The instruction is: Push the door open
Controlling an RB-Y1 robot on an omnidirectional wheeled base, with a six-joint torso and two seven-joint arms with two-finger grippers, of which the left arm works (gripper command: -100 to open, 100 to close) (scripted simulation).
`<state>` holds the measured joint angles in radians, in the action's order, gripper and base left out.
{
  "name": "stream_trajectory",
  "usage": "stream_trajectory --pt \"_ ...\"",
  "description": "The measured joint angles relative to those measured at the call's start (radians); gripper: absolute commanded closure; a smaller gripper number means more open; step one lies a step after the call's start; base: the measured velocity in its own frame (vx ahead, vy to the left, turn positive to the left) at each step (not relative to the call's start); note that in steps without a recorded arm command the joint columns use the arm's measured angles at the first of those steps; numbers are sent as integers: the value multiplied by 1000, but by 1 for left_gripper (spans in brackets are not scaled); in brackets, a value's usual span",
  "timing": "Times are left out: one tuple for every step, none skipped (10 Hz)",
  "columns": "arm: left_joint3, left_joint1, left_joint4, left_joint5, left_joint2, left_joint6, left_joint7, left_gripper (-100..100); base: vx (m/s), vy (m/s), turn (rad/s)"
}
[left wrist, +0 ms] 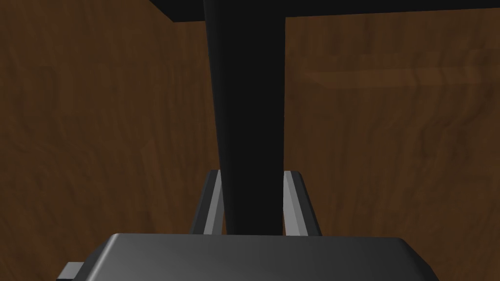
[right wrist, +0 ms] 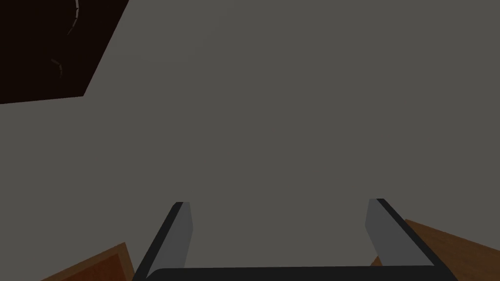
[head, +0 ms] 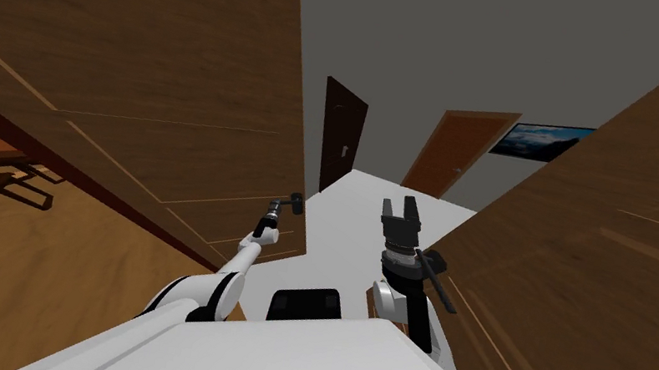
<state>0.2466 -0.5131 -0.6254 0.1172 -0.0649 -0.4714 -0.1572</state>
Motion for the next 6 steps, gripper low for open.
stream_trajectory --pt "3 -22 35 2 -8 -18 3 100 73 -13 102" --pt "12 -25 47 5 -3 -29 -5 100 119 -50 127" --pt "21 -24 53 6 6 -33 -18 100 144 -53 103" --pt "30 -17 47 8 14 -30 -31 100 175 -63 144" --pt "45 -30 75 12 21 -44 -48 100 129 -53 69" --pt "48 -25 65 14 19 -43 -49 100 66 -20 11"
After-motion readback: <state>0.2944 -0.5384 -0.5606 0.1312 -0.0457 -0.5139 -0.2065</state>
